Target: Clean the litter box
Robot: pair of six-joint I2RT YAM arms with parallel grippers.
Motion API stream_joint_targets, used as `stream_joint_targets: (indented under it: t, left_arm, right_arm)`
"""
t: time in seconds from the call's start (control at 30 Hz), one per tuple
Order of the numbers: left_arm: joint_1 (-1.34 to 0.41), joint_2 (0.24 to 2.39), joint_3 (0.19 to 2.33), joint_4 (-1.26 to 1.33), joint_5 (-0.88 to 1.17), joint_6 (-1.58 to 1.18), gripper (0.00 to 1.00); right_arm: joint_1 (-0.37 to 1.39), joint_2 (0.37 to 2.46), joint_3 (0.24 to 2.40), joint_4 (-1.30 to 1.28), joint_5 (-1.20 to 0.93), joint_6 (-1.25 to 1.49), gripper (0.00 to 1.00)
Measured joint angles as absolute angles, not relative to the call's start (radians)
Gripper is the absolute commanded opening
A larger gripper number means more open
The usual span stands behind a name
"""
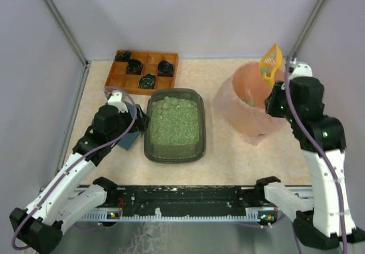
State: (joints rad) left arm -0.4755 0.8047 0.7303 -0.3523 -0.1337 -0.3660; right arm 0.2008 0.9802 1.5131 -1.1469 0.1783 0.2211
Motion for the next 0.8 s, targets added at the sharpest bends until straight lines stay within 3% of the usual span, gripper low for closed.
stream_joint_targets:
  t: [0.23, 0.5, 0.8]
  left_arm:
    - [-0.475, 0.805, 0.730, -0.352, -0.131, -0.366, 1.00]
    - [-0.467, 0.805, 0.730, -0.352, -0.119, -0.366, 1.00]
    - [-0.456, 0.805, 0.730, -0.352, -0.105, -0.366, 0.99]
  right_arm:
    - [0.201, 0.748, 1.435, -0.932, -0.099, 0.283, 0.00]
    - [0.201, 0.764, 1.187, -0.710, -0.460, 0.453, 0.00]
    - [0.324, 0.767, 1.018, -0.570, -0.535, 0.626, 0.00]
